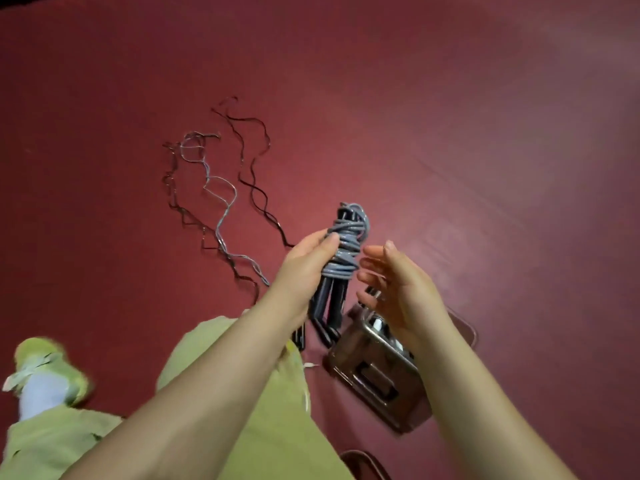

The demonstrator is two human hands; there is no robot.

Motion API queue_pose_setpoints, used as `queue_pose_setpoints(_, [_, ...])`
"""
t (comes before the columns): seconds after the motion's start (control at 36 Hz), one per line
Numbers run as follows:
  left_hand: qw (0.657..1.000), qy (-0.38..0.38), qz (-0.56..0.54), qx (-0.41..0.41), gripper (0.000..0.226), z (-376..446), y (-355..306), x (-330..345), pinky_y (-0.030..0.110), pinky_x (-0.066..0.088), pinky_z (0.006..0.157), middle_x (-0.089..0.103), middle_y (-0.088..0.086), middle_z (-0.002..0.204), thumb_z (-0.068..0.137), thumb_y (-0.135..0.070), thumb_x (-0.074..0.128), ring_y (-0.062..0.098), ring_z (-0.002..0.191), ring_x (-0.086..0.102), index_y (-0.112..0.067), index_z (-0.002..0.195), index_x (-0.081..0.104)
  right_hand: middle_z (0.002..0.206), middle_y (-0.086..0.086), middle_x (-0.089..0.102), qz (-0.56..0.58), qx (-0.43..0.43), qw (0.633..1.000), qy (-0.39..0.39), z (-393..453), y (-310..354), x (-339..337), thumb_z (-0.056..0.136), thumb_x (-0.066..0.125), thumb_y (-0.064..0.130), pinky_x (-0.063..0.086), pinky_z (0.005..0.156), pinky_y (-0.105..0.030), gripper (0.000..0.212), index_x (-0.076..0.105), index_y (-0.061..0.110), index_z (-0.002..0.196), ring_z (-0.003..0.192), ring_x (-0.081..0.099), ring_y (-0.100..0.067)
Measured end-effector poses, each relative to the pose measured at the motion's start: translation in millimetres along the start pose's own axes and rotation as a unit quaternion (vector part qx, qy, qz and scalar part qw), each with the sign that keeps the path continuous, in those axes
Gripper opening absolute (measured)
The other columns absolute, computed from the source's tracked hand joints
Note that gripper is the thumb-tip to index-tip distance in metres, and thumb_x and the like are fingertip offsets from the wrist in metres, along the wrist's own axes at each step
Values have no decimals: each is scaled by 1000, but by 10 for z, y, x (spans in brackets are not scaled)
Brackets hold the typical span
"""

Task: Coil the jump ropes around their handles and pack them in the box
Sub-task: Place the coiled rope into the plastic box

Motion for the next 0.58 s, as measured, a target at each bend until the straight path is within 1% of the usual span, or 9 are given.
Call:
queue_pose_setpoints(0.14, [999, 7, 14, -40, 27, 539, 563, 584, 36, 48, 90, 66, 6, 106, 100, -19, 45, 20, 97, 63, -14, 124, 56, 103, 2, 67, 56, -13, 997, -50, 347, -149, -451, 97, 46, 44, 42, 68, -28, 38, 62, 21, 122, 83, 60, -10])
queue_pose_setpoints(0.19, [997, 12, 46, -63, 26, 669, 843, 698, 40, 47, 98, 66, 3, 109, 101, -27, 42, 20, 104, 62, -22, 122, 57, 109, -2, 69, 56, -12, 995, -80, 464, -277, -652, 91, 49, 45, 42, 74, -32, 41, 64, 21, 121, 91, 61, -17])
queue_pose_setpoints(0.25, [992, 27, 58, -107, 29, 704, 1158, 739, 41, 42, 105, 65, 2, 113, 102, -34, 37, 17, 108, 60, -24, 123, 56, 112, -3, 71, 34, -5, 994, -104, 540, -468, -818, 97, 50, 35, 47, 81, -32, 32, 64, 17, 120, 97, 67, -16])
queue_pose_setpoints(0.31, [980, 57, 102, -160, 51, 711, 1500, 768, 41, 34, 112, 57, 1, 131, 96, -54, 38, 15, 123, 51, -25, 138, 46, 104, -3, 73, 23, 33, 990, -137, 615, -726, -1019, 97, 53, 22, 53, 80, -31, 26, 62, 12, 120, 91, 70, -13])
queue_pose_setpoints(0.36, [956, 96, 168, -220, 83, 752, 1842, 756, 42, 25, 117, 42, 0, 148, 78, -77, 39, 17, 137, 37, -29, 145, 38, 102, -9, 73, 34, 90, 985, -140, 694, -998, -1195, 93, 60, 15, 56, 82, -37, 25, 62, 8, 117, 91, 71, -21])
queue_pose_setpoints(0.42, [929, 133, 222, -264, 86, 786, 2122, 674, 41, 23, 118, 37, 1, 152, 78, -78, 34, 20, 141, 31, -24, 145, 40, 97, -13, 72, 55, 142, 979, -134, 744, -1232, -1348, 92, 63, 14, 58, 73, -35, 21, 65, 6, 111, 83, 71, -25])
queue_pose_setpoints(0.47, [913, 135, 255, -288, 94, 807, 2294, 564, 41, 21, 118, 40, -4, 150, 70, -89, 33, 17, 141, 32, -29, 143, 43, 91, -14, 70, 47, 170, 970, -167, 811, -1426, -1558, 89, 66, 16, 56, 64, -32, 21, 67, 5, 106, 73, 67, -24])
queue_pose_setpoints(0.53, [902, 141, 283, -295, 104, 823, 2377, 507, 41, 16, 119, 36, -10, 151, 58, -96, 31, 16, 142, 27, -36, 143, 40, 95, -16, 71, 29, 186, 954, -231, 919, -1611, -1803, 82, 74, 25, 57, 73, -40, 32, 67, 5, 106, 79, 67, -30])
queue_pose_setpoints(0.58, [892, 139, 311, -296, 99, 840, 2356, 496, 40, 13, 120, 28, -6, 155, 63, -85, 28, 17, 145, 20, -34, 148, 30, 98, -17, 73, 5, 194, 940, -280, 1073, -1845, -2068, 64, 82, 42, 55, 85, -53, 56, 67, 8, 106, 89, 69, -36])
Point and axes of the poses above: each hand's wrist, its own z-axis towards the middle knuckle, its own x-axis out of the palm, y = z × x, the point moved 4 cm from there along z, towards the middle knuckle
